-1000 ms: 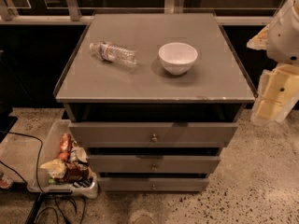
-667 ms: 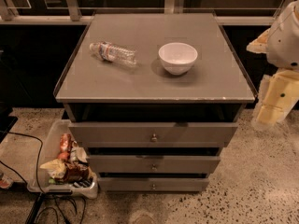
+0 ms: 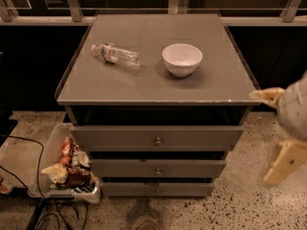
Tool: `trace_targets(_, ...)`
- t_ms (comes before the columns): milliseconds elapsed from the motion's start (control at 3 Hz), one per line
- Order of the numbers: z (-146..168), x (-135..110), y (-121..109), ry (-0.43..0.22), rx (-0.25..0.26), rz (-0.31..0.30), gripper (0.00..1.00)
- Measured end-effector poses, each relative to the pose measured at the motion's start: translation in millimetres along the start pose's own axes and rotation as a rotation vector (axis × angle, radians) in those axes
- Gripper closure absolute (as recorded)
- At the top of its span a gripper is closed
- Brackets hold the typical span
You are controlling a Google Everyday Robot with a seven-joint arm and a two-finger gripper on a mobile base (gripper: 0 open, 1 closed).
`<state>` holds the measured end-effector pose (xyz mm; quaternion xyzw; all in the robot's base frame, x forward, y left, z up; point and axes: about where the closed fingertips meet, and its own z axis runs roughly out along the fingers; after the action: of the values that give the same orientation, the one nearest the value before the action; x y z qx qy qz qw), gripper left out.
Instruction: Open middle drawer
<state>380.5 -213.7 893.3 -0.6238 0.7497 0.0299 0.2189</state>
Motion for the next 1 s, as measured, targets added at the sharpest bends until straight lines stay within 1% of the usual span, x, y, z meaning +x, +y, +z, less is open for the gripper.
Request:
trace_targets(333, 38.8, 12.0, 30.7, -0.135, 0.020, 0.011, 0.00)
trace_targets(667, 38.4, 5.6, 33.1, -0.174, 0.037, -0.030, 0.00)
trace_targets(1000, 42.8, 4.3, 33.3, -0.171, 0.032, -0.032, 0.00)
